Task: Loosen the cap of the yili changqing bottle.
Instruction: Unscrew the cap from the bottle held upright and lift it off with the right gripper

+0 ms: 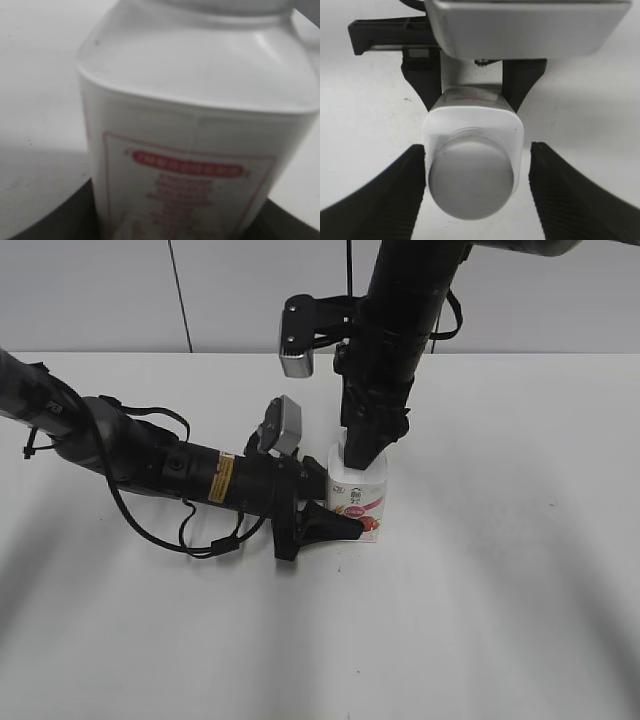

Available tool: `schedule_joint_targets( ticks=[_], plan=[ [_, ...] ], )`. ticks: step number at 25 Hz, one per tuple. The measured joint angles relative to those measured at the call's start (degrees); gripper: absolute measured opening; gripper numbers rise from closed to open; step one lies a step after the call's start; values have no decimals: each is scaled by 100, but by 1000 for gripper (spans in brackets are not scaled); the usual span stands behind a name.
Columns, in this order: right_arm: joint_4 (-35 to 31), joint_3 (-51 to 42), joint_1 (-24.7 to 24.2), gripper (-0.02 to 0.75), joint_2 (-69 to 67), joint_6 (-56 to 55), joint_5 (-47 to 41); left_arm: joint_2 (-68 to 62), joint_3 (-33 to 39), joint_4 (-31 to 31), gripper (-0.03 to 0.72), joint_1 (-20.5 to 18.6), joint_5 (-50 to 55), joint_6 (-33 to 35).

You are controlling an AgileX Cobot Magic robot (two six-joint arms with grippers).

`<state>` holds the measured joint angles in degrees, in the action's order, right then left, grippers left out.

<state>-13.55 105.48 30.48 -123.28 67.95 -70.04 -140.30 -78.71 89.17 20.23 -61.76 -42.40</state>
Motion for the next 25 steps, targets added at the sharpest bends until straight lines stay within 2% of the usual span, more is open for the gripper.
schedule_joint_targets(
  ticks=[12,19,25],
  plan=[
    [-19,0,0,519,259,-1512,0,0,0,13,396,0,-8,0],
    [-25,0,0,519,366,-3353,0,0,0,25,396,0,7,0],
    [-25,0,0,519,366,-5586,0,0,0,25,396,0,10,0]
  ],
)
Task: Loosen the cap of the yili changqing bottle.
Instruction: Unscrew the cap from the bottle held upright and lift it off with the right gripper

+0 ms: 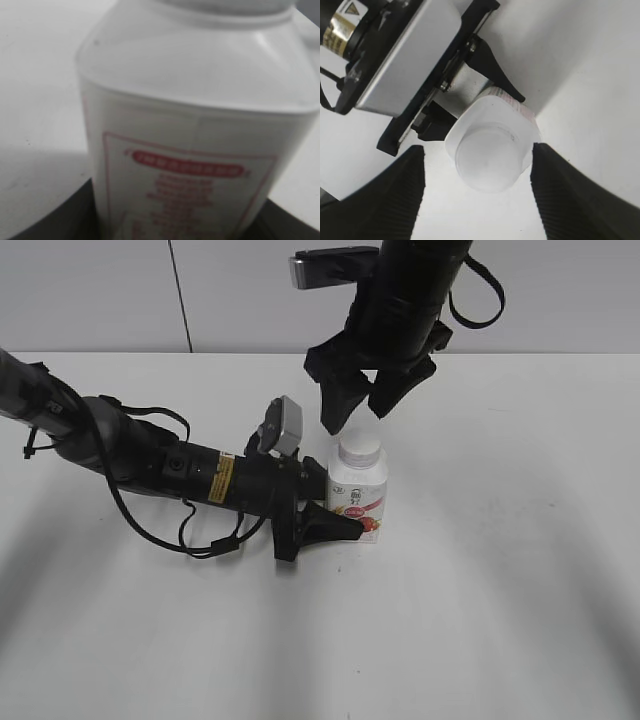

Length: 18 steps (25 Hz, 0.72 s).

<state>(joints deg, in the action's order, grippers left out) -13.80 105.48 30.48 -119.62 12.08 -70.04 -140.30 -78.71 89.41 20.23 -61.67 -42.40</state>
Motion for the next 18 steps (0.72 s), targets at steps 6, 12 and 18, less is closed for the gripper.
schedule_joint_targets(
  ticks=[6,12,18],
  plan=[
    [106,0,0,519,0,-1559,0,0,0,0,396,0,0,0],
    [203,0,0,519,0,-2315,0,0,0,0,396,0,0,0],
    [203,-27,0,519,0,-2493,0,0,0,0,396,0,0,0]
  ],
)
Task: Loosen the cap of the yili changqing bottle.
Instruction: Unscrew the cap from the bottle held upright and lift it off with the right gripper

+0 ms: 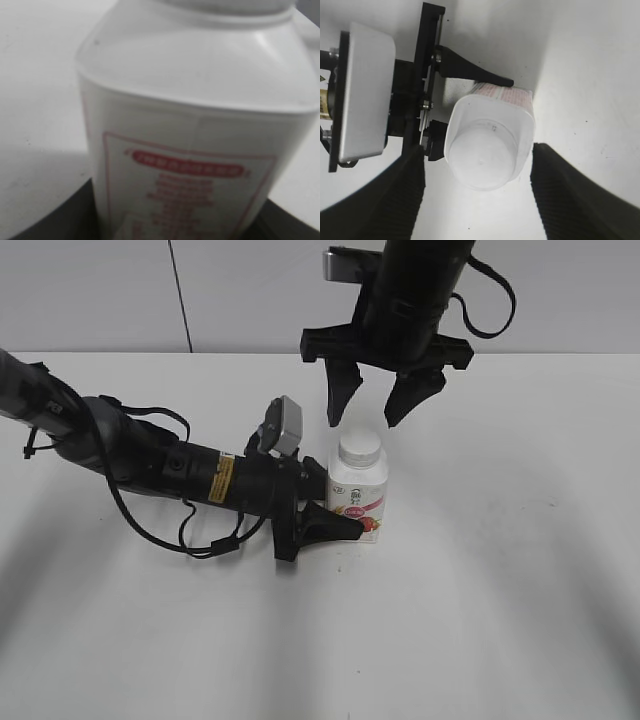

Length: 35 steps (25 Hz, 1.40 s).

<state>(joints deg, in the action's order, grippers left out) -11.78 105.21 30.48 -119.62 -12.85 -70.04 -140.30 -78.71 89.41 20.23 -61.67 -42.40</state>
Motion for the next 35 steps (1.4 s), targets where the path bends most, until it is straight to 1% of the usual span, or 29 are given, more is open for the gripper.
schedule_joint_targets(
  ticks=[9,17,31,33,35],
  plan=[
    [-5,-253,0,519,0,-5,0,0,0,-5,395,0,0,0],
    [-321,-260,0,519,-262,-23,0,0,0,-5,395,0,0,0],
    [-292,-224,0,512,-299,-31,-5,0,0,-5,395,0,5,0],
    [-286,-224,0,497,-299,-31,-5,0,0,-5,395,0,5,0],
    [-248,-224,0,459,-299,-31,-5,0,0,-5,395,0,5,0]
  ],
)
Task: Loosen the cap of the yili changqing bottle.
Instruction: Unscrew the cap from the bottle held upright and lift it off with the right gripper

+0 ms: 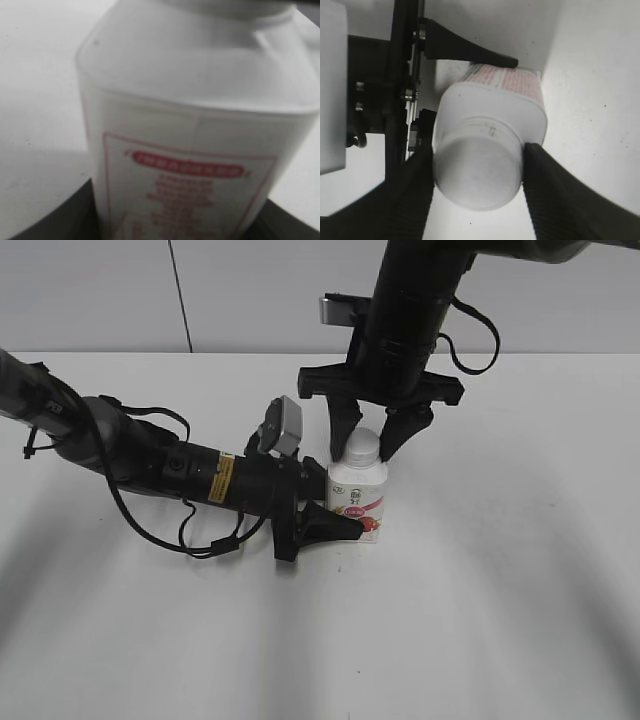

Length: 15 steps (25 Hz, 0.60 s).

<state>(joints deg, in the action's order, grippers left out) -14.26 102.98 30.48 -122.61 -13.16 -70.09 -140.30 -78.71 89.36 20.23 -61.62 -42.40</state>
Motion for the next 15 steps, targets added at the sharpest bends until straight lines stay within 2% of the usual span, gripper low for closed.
schedule_joint_targets(
  ticks=[3,9,12,15],
  plan=[
    [64,0,0,402,0,0,-6,0,0,0,395,0,2,-5],
    [109,0,0,402,0,346,-6,0,0,-5,394,0,12,-12],
    [118,5,0,401,0,1002,-11,0,0,-5,394,0,12,-17],
    [130,10,0,400,0,2131,-11,0,0,-5,394,0,12,-17]
  ],
)
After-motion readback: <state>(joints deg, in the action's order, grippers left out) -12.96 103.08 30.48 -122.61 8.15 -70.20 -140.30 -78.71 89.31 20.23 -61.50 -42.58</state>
